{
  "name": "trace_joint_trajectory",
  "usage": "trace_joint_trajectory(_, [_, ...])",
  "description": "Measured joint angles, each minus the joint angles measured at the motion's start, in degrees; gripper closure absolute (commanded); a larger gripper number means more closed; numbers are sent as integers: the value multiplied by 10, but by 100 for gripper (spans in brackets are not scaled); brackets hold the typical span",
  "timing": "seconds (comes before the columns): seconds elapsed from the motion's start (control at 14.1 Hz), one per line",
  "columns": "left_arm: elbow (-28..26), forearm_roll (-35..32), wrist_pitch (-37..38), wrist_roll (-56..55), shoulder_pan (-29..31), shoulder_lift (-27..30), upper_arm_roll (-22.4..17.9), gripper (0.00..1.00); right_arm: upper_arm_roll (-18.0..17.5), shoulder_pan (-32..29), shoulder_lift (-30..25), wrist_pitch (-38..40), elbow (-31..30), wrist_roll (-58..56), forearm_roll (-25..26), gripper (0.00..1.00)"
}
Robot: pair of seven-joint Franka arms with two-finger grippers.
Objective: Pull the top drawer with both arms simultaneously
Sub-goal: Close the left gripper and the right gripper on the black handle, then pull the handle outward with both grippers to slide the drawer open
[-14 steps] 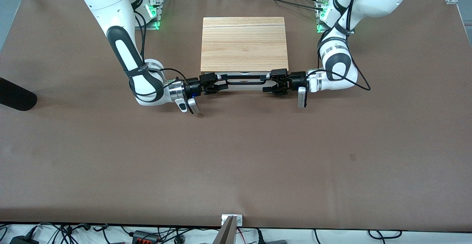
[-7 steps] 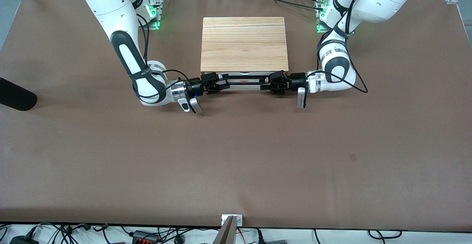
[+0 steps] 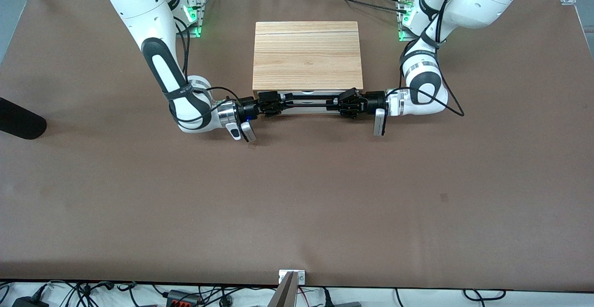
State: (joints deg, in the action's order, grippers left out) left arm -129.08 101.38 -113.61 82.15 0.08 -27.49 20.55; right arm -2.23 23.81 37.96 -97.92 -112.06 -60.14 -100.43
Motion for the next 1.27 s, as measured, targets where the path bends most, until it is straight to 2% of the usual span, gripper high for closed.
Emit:
trace_joint_trajectory(0.21, [0,0,0,6,0,-1,0,99,0,0,5,0,2,-1,-1,63])
trace_joint_trajectory(0.35, [0,0,0,7,0,-1,0,99,0,0,9,-1,4,-1,-4,75])
trace_joint_trajectory(0.64, [0,1,0,9,0,-1,0,99,0,4,20,0,5,-21,-24,80])
trace_joint_trajectory(0.92, [0,1,1,10,0,-1,0,99,0,7,21,-2,6,-23,-26,91])
trace_joint_trajectory(1.27, [1,1,1,11,1,-1,0,99,0,7,21,-3,6,-26,-26,94])
